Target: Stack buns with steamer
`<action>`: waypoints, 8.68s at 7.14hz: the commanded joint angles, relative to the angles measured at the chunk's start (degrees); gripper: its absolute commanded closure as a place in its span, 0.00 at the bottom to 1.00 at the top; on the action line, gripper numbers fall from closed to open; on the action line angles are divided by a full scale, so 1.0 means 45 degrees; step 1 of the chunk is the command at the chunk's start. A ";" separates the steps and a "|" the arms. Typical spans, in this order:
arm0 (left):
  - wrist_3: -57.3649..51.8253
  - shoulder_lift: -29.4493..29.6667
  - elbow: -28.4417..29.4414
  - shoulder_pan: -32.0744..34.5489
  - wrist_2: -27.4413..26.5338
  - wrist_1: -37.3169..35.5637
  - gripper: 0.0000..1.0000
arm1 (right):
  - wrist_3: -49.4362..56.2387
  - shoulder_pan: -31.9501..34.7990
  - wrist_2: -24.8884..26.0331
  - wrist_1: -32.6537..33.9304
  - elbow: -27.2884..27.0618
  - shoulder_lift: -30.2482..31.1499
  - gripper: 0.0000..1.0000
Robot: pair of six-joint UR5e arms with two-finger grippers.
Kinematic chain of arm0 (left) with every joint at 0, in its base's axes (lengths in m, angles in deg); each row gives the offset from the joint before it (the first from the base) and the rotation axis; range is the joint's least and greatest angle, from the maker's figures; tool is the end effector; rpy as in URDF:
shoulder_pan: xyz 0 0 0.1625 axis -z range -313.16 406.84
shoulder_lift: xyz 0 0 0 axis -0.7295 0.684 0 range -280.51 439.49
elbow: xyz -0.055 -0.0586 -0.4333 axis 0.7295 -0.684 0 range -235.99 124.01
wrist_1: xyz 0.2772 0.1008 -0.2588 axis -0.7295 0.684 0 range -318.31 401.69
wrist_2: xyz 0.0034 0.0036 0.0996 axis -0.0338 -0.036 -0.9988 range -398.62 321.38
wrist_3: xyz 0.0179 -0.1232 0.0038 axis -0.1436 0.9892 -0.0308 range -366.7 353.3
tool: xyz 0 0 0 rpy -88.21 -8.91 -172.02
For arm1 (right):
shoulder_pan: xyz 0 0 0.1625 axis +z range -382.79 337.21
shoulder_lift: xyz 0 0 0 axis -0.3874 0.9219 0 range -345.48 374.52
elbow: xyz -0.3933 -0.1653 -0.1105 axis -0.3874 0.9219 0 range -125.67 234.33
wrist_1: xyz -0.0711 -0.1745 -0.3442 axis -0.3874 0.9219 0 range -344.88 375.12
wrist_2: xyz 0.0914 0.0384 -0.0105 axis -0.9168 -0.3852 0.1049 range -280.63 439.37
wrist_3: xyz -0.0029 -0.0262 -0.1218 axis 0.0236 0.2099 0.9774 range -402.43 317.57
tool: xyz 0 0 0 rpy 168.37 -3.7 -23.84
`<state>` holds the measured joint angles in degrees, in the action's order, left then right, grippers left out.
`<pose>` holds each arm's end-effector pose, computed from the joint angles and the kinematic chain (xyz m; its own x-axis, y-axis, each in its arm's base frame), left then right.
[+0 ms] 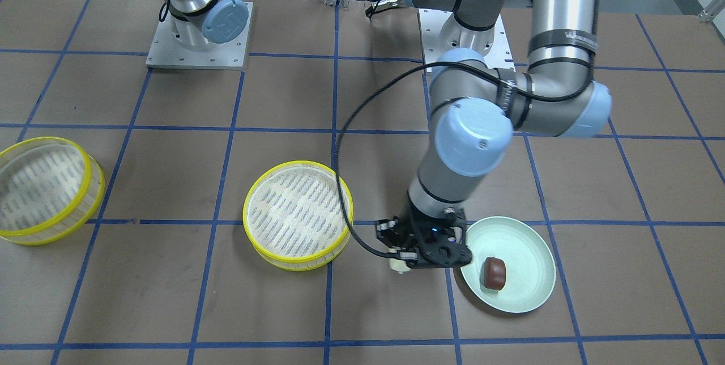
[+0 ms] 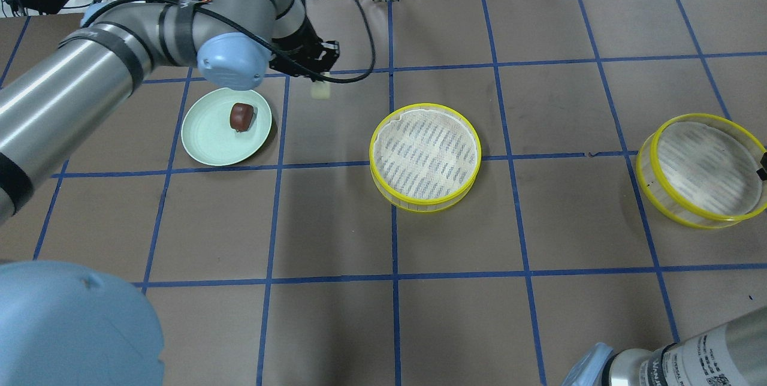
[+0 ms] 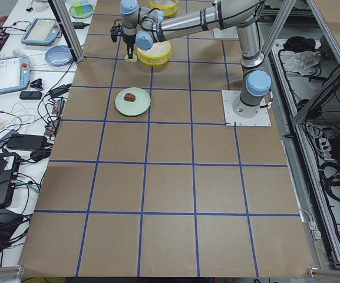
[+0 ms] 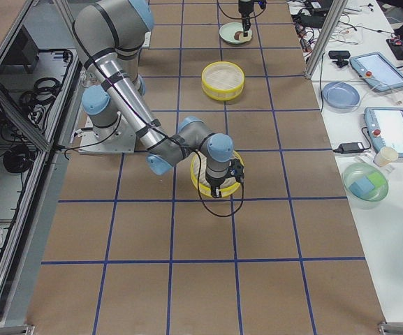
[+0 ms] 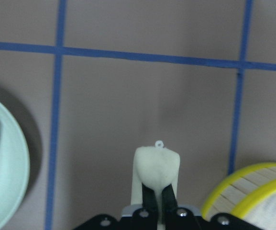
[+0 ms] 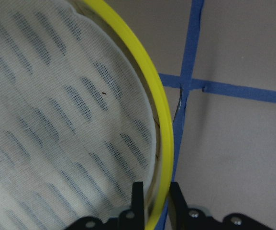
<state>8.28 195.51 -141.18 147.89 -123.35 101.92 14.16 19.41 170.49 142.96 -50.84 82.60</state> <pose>-0.2674 -0.6146 0.3171 -0.9906 -0.0536 0.1262 -0.0689 0.9903 -0.1204 -0.3271 -0.4733 0.2255 -0.9880 -0.1529 0.0215 -0.1527 0.9882 0.0091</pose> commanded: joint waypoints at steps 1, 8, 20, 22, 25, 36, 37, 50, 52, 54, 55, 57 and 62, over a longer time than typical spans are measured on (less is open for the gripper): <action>0.0929 0.0017 -0.0148 0.2069 0.0060 -0.0063 1.00 | 0.0022 0.0017 -0.0073 0.0224 0.0089 -0.0167 1.00; 0.2141 0.0116 -0.1244 0.2701 0.0079 0.0054 0.00 | -0.0425 0.1164 -0.0113 -0.1802 0.1025 0.1216 1.00; -0.5808 -0.0121 -0.1341 -0.4174 -0.0273 0.1090 0.00 | -1.4704 1.2126 0.0083 -0.3372 0.0870 0.1595 1.00; -0.5906 0.0892 -0.1361 -0.4174 -0.0253 -0.0289 0.00 | -1.4665 1.2361 0.0373 -0.2787 0.0851 0.1455 1.00; -0.5926 0.1365 -0.1341 -0.4252 -0.0253 -0.0648 0.09 | -1.4665 1.2361 0.0396 -0.2510 0.0851 0.1377 1.00; -0.6279 -0.0484 -0.1088 -0.4118 -0.0877 0.0887 0.98 | -1.5134 1.2381 0.0514 -0.2297 0.0947 0.1063 0.01; -0.5794 -0.1012 -0.1107 -0.3806 -0.0839 0.1532 0.98 | -1.5095 1.2362 0.0513 -0.2392 0.1103 0.1412 0.01; 0.1103 -0.1095 -0.1126 0.2799 0.0059 0.0484 0.29 | -1.3766 0.9529 -0.0912 -0.8595 0.5284 0.5069 0.01; 0.1008 -0.1056 -0.1165 0.2779 0.0079 0.0542 0.00 | -1.3806 0.9529 -0.1011 -0.6963 0.5245 0.4736 0.01; 0.0562 -0.1522 -0.1126 0.2547 -0.0116 0.0988 0.00 | -1.3786 0.9549 -0.1030 -0.7041 0.5167 0.4833 0.00; 0.0462 -0.1660 -0.1107 0.2313 -0.0116 0.1398 0.00 | -1.3786 0.9549 -0.1320 -0.7486 0.5225 0.4833 0.00; 0.0170 -0.2126 -0.1068 0.2040 -0.0349 0.1867 0.00 | -1.3806 0.9549 -0.1403 -0.7666 0.5168 0.4833 0.00; -0.3361 -0.4879 0.1230 -0.0710 -0.1678 0.8379 0.00 | -1.3689 0.9549 -0.1421 -0.7666 0.4855 0.5066 0.00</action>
<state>-3.05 176.73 -139.49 148.24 -130.60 131.04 -47.45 62.37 164.18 108.44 -28.45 104.83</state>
